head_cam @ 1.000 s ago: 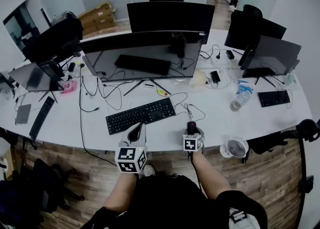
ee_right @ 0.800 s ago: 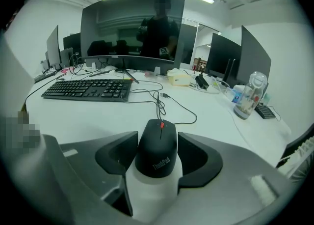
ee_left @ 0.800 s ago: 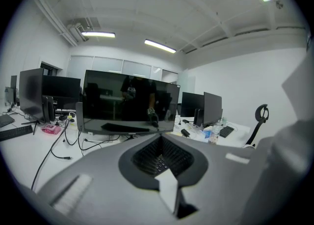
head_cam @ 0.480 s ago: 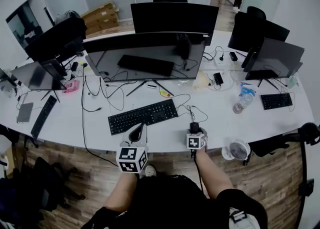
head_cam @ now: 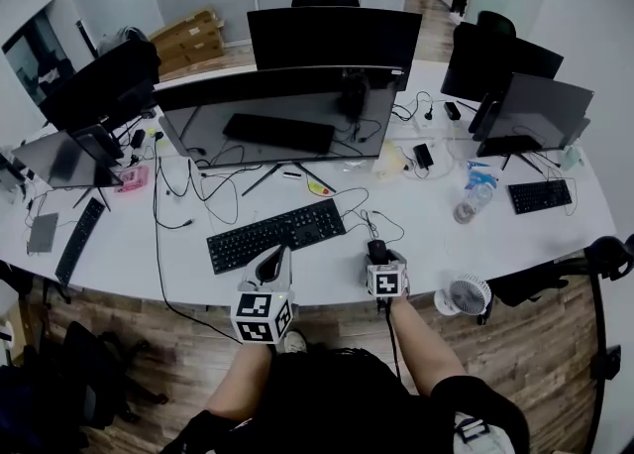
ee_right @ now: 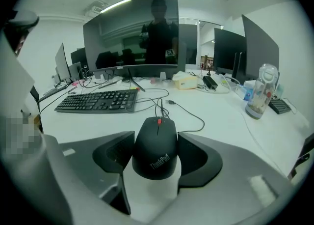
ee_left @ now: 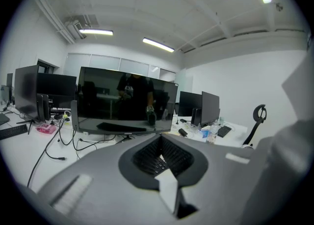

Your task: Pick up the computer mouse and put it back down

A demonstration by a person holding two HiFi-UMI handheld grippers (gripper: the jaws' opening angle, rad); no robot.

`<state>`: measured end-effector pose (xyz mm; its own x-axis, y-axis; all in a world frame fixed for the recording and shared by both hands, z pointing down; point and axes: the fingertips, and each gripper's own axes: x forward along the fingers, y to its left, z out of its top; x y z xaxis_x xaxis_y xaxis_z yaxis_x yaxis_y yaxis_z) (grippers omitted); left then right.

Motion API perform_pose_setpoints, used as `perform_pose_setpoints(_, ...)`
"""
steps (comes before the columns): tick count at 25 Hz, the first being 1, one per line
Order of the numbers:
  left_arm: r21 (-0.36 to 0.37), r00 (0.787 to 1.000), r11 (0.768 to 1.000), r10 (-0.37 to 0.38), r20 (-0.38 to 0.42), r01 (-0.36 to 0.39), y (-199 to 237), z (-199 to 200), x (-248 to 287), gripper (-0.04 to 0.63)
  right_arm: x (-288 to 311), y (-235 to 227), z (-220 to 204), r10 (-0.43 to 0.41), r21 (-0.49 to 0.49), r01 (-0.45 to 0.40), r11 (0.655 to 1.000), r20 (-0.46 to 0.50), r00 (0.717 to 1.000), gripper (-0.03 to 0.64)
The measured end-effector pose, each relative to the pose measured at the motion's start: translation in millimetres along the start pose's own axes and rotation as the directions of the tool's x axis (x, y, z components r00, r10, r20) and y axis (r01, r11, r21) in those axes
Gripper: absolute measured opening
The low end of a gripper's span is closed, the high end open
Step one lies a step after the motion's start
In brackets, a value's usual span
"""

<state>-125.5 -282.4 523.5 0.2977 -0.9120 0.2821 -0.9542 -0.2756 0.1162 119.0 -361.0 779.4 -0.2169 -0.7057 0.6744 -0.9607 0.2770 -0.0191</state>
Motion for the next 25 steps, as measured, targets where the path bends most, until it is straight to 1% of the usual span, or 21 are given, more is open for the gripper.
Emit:
perform_pose_setpoints(2, -0.002, 1.0, 1.0, -0.008, 0.002, 0.008, -0.2, 0.7, 2.4, 0.051, -8.6, 4.7, 15.2, 0.005, -0.001, -0.005, 1.0, 0.05, 0.999, 0.262)
perform_pose_setpoints(5, -0.008, 1.0, 1.0, -0.019, 0.002, 0.019, -0.1, 0.2, 4.4, 0.051, -38.4, 16.5, 51.9, 0.015, -0.017, -0.013, 1.0, 0.134, 0.991, 0.262)
perform_pose_setpoints(9, -0.011, 0.999, 0.999, -0.037, 0.01, 0.037, -0.7, 3.2, 9.0, 0.051, -78.9, 28.0, 101.2, 0.021, -0.048, -0.009, 0.999, 0.264, 0.964, 0.262)
perform_pose_setpoints(13, -0.01, 0.998, 0.998, -0.054, 0.024, 0.054, -0.7, 7.9, 14.1, 0.051, -121.7, 31.7, 148.2, 0.01, -0.047, 0.009, 0.999, 0.398, 0.917, 0.262)
perform_pose_setpoints(17, -0.012, 0.997, 0.997, -0.073, 0.031, 0.073, -1.7, 11.3, 18.1, 0.051, -165.1, 29.8, 186.6, -0.011, -0.018, 0.022, 1.0, 0.5, 0.866, 0.262)
perform_pose_setpoints(21, -0.017, 0.995, 0.996, -0.089, 0.05, 0.09, -4.1, 17.0, 22.8, 0.051, -201.1, 26.6, 212.6, -0.022, -0.011, 0.035, 0.999, 0.577, 0.816, 0.262)
perform_pose_setpoints(25, -0.021, 0.993, 0.994, -0.103, 0.061, 0.104, -8.1, 19.3, 27.2, 0.051, -223.5, 22.8, 225.3, -0.037, -0.01, 0.055, 0.998, 0.619, 0.784, 0.262)
